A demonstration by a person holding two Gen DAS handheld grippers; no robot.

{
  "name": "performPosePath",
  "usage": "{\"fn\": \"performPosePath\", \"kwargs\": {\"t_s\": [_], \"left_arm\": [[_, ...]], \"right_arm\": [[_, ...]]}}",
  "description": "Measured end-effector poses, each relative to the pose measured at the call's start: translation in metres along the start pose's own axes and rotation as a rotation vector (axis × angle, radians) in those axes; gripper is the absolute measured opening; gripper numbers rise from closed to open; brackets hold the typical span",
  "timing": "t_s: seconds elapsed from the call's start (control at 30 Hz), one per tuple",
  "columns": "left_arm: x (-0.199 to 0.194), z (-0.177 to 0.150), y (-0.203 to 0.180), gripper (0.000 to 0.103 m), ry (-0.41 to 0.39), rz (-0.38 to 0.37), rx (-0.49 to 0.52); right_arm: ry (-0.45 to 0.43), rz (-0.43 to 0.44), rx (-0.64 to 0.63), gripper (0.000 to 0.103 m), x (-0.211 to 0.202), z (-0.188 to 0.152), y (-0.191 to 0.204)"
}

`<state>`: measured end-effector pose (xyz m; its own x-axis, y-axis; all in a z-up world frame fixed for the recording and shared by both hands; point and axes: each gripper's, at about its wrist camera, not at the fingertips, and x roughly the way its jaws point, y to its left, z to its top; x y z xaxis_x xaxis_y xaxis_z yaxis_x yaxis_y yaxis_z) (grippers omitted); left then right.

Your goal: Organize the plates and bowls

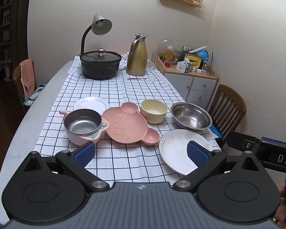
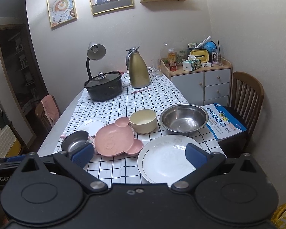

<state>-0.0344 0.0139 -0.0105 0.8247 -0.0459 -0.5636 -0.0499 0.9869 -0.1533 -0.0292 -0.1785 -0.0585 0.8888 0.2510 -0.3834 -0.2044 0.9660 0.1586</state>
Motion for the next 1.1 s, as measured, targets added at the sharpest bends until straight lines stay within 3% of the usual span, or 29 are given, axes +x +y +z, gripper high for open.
{"fn": "performPosePath", "kwargs": {"t_s": [0.63, 0.93, 1.1], "left_arm": [[0.005, 0.009, 0.044, 0.103, 0.010, -0.133, 0.036], [0.006, 0.013, 0.045, 0.103, -0.023, -0.170, 0.064], [0.023, 0.013, 0.035, 0.103, -0.004, -0.163, 0.069]], "right_arm": [[-0.043, -0.102, 0.029, 0.103, -0.002, -0.007, 0.047], [-0.066, -0.150, 0.037, 0.103, -0.007, -0.012, 0.054], [-0.055, -0.155, 0.030, 0.103, 0.000, -0.011, 0.045]]}}
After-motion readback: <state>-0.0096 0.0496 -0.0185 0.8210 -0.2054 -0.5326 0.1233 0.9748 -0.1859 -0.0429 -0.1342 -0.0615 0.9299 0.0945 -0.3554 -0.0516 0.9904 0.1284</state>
